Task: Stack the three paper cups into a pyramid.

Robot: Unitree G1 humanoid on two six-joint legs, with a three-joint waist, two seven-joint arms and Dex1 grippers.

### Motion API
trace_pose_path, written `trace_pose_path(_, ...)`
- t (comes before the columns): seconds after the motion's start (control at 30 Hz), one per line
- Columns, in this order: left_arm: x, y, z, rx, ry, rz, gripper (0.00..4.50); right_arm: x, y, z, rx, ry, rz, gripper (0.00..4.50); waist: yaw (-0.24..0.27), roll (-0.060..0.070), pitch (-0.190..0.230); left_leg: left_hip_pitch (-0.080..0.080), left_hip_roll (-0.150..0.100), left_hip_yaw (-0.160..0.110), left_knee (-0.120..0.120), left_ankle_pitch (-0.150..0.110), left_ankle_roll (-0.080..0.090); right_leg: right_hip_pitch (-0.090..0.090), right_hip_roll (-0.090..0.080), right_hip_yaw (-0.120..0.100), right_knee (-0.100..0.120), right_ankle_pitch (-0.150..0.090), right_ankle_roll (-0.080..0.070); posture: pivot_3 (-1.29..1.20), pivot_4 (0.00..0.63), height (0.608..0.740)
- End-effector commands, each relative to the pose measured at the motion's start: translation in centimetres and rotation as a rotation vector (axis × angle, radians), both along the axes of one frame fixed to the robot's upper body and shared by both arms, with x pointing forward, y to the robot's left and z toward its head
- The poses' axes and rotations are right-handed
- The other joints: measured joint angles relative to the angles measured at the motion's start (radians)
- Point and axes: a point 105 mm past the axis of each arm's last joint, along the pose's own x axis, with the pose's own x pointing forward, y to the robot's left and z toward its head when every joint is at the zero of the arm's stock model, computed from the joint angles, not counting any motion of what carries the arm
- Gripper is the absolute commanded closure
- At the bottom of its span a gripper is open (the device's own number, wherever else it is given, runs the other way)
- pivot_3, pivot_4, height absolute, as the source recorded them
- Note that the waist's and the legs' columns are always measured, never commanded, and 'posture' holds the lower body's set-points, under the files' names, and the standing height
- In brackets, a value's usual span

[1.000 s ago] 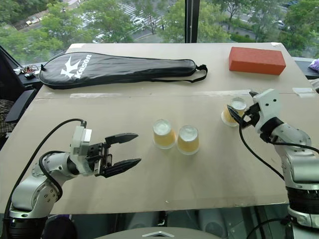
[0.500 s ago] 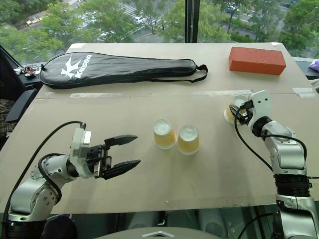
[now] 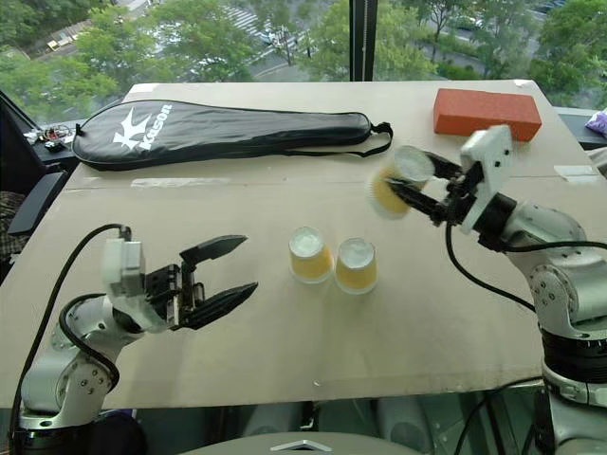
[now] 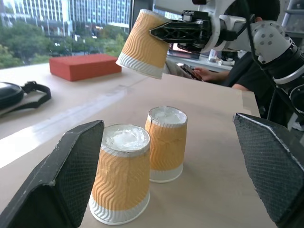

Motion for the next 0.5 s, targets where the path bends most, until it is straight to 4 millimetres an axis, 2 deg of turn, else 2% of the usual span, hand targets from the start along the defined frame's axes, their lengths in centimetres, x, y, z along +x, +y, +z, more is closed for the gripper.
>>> trace_pose_path(0.03,-0.6,1.3,1.1,-0.040,0.019,-0.051,0.00,-1.8,2.6,-0.1,-0.090,0.003,0.125,2.27,0.002,0.000,0.000,0.000,0.000,0.000,0.000,0.000,0.000,0.000,0.000,0.000,0.000,0.000,0.000,0.00,0.150,0.740)
trace_pose_path(0.27,-1.3,1.5,0.9,-0.033,0.036,-0.080,0.00,-1.9,4.0,-0.6,-0.194,-0.016,0.158,2.27,0.001,0.000,0.000,-0.002,-0.002,0.002,0.001,0.000,0.000,-0.001,-0.003,0.001,-0.002,0.000,0.000,0.00,0.150,0.740)
trace_pose_path(0.5,-1.8,1.6,1.1,-0.045,0.022,-0.090,0.00,-1.3,4.4,-1.3,-0.236,-0.012,0.151,2.27,0.002,0.000,0.000,-0.004,-0.001,0.001,0.000,0.000,0.000,-0.003,-0.002,0.000,-0.001,0.000,0.000,0.00,0.150,0.740)
